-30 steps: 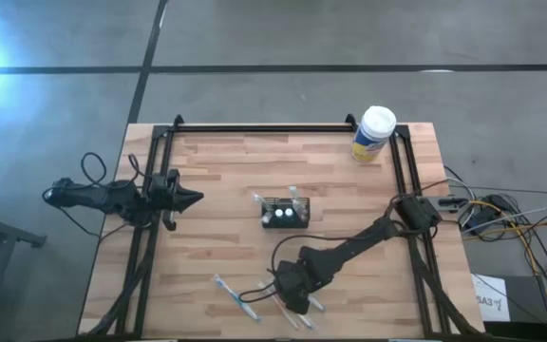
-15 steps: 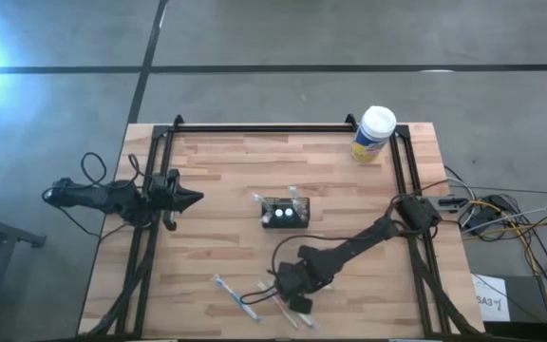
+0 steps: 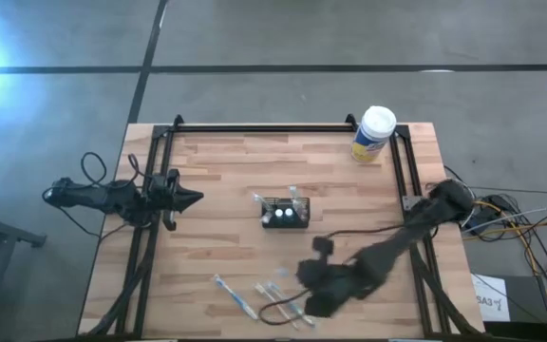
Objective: Pick & Place toothbrushing station
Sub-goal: Put the blue toothbrush into the black organizer
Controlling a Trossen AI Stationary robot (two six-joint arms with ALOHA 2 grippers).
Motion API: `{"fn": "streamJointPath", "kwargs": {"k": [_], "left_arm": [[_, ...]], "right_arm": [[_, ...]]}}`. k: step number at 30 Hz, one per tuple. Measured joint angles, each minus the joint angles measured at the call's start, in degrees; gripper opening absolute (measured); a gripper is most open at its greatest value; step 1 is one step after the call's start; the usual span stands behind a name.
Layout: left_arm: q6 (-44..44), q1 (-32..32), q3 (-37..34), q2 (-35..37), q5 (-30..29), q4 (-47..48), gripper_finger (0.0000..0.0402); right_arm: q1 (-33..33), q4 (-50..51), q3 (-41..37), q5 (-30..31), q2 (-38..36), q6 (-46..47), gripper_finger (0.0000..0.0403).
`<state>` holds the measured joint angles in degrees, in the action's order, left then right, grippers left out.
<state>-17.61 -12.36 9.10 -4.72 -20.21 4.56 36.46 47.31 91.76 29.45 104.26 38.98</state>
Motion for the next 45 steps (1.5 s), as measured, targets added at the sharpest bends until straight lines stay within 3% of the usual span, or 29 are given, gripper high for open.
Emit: {"fn": "streamJointPath", "kwargs": {"k": [4,7,12,16,18,21,25,33,39,45], "left_arm": [[0.01,0.0,0.0,-0.02,-0.02,0.0,0.0014],[0.53,0.0,0.0,-0.02,-0.02,0.0,0.0014],[2.2,0.02,0.0,-0.02,-0.04,0.16,0.0014],[2.63,0.0,-0.14,-0.04,-0.02,0.45,0.0014],[2.63,0.02,-0.29,-0.04,-0.04,0.43,0.0014],[2.69,0.0,-1.03,-0.04,-0.06,0.41,0.0014],[4.04,0.01,-2.15,-0.04,-0.43,0.12,0.0014],[5.08,0.0,-2.89,-0.04,-0.51,-0.04,0.0014],[4.59,0.0,-2.89,-0.04,-0.85,-0.51,0.0014],[4.64,0.0,-2.89,-0.04,-0.81,-1.11,0.0014]], "right_arm": [[4.88,-0.17,-1.63,18.79,-8.32,-3.37,0.0008],[6.55,-3.0,-4.86,27.18,-13.72,-7.18,0.0008],[4.55,-18.74,-16.53,29.87,-20.5,-19.28,0.0008],[1.99,-44.58,-31.23,28.81,-25.37,-34.16,0.0008],[0.76,-61.98,-39.87,26.28,-26.72,-43.88,0.0008],[-1.97,-83.91,-51.2,17.55,-27.94,-55.02,0.0008],[-8.41,-101.55,-62.52,6.43,-30.41,-58.28,0.0008],[-22.22,-106.06,-72.33,-7.79,-36.43,-54.65,0.0008],[-28.69,-106.34,-74.4,-12.26,-37.31,-50.92,0.0008],[-29.21,-110.51,-74.52,-13.1,-33.31,-51.4,0.0008]]}}
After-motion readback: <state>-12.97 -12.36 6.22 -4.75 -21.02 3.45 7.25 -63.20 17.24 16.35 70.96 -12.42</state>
